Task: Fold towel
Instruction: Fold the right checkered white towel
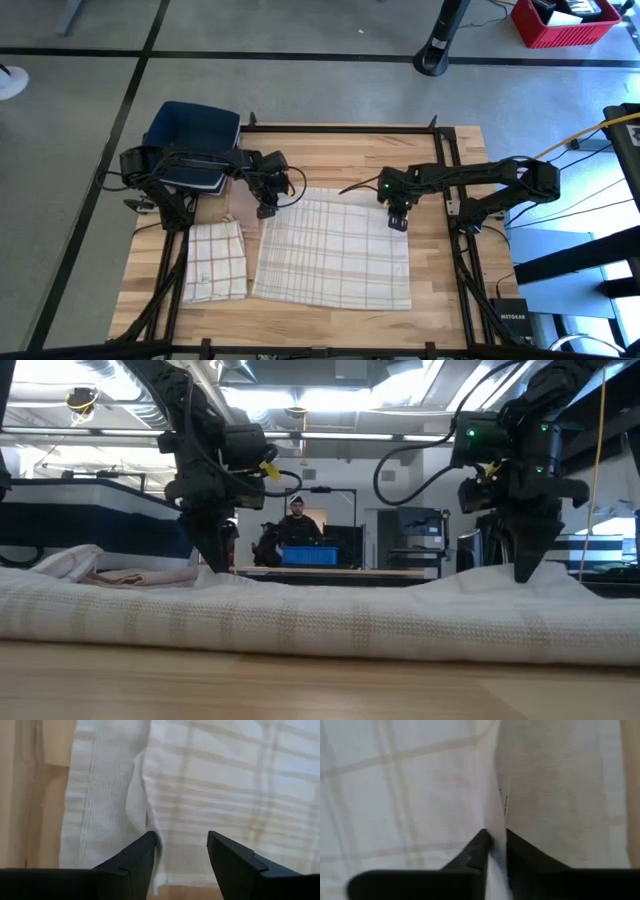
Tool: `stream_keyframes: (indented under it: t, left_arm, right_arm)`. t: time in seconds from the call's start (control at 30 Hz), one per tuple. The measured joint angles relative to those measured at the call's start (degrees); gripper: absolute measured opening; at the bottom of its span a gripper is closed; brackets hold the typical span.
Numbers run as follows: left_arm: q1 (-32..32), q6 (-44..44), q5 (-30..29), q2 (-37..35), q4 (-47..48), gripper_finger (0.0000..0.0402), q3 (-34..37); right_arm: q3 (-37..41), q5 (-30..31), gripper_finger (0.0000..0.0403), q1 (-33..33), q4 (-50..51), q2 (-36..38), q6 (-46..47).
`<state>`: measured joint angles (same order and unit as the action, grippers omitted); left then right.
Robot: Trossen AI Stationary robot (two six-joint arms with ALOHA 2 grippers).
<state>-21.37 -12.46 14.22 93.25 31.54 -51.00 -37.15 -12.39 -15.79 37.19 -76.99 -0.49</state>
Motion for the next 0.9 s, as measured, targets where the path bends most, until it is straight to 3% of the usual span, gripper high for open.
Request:
stream_keyframes:
  t: [0.13,0.27,0.53,0.67,0.9]
  left_arm:
    - [0.4,-1.5,-3.2,0.0,-0.7,0.0141,0.0]
    - [0.3,-1.6,-7.4,0.3,-0.5,0.0104,0.0]
    - [1.0,-2.6,-6.7,1.6,-0.4,0.0056,0.0]
    - [1.4,-4.1,-5.0,1.7,-0.6,0.001,-0.1]
    - [4.6,2.9,-7.4,-5.5,6.2,0.0003,-2.7]
  right_arm:
    - [0.0,3.1,0.0009,0.0,-0.1,0.0,-0.1]
    - [0.0,3.4,0.0024,0.0,-0.5,0.0,0.0]
    - [0.0,3.6,0.0007,0.0,-0.7,0.0,-0.1]
    - [-0.2,3.2,0.0006,0.0,-0.6,0.0,-1.2]
    - [-5.4,3.6,0.0003,3.7,7.7,6.8,2.9]
